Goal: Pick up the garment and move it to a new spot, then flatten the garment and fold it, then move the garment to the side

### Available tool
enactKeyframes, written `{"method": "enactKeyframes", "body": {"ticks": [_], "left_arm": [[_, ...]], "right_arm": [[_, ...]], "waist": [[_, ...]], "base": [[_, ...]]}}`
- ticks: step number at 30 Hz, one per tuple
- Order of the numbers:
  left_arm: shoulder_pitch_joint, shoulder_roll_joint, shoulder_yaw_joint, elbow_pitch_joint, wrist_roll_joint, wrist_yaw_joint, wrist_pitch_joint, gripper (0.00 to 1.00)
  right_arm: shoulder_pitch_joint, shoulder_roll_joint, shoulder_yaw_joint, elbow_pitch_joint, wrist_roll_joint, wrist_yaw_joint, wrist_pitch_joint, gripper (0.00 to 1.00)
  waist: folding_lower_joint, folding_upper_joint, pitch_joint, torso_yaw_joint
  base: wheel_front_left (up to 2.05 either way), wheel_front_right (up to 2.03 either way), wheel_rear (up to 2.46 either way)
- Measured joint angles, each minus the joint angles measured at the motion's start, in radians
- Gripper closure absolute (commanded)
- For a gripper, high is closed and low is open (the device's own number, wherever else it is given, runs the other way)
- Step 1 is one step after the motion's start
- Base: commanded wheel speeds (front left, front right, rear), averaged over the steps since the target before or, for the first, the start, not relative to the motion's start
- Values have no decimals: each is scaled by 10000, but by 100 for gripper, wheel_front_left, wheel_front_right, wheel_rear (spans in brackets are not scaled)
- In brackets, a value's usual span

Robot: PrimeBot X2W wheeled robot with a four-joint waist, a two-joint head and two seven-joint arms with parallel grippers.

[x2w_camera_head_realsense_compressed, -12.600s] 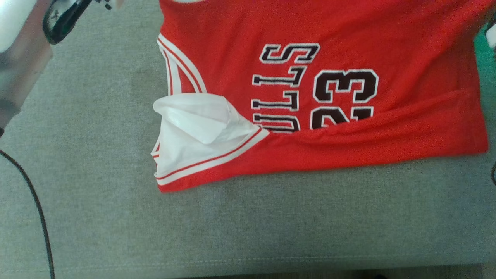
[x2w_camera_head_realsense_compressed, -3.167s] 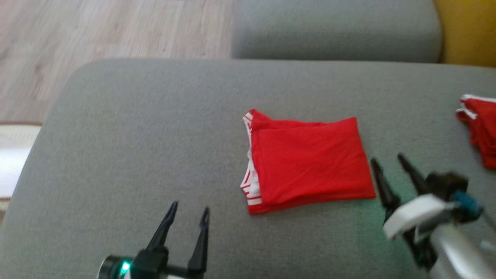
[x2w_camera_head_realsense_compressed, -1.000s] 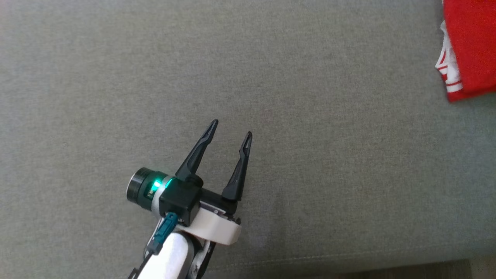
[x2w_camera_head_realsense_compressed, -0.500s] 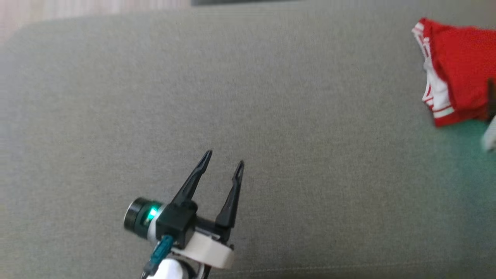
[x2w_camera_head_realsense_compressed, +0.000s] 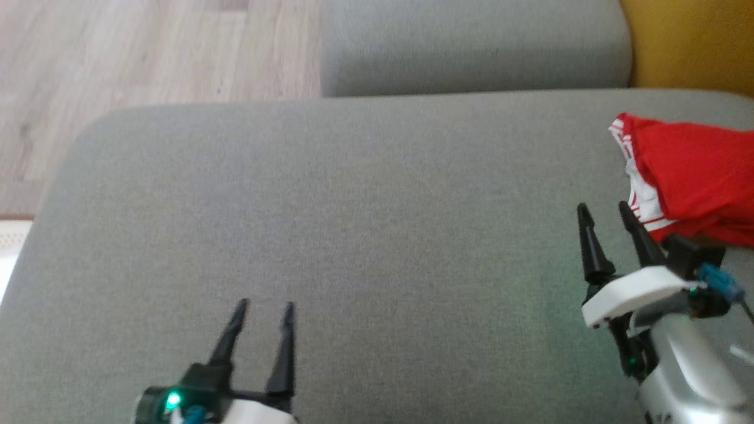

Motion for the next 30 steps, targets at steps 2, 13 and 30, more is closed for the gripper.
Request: {"method": "enactKeyframes", "body": {"ticks": [2,13,30], "left_arm": [[159,-2,326,-86,-132,69,0,0],[968,-2,1337,-617,-280,-479,2,0],[1617,-2,1473,-1172,121,-579,2,0]], "right_arm": [[574,236,-247,-1009,-36,0,0,0],[3904,1198,-780,-5112,-648,0,-29,0],[4978,1450,-867,-4228,-734,0,-29,0]], "waist": [[0,0,-228,3],[0,0,-1020,-19],[0,0,-1345,-78]], "base": [[0,0,0],[0,0,0],[0,0,0]]}}
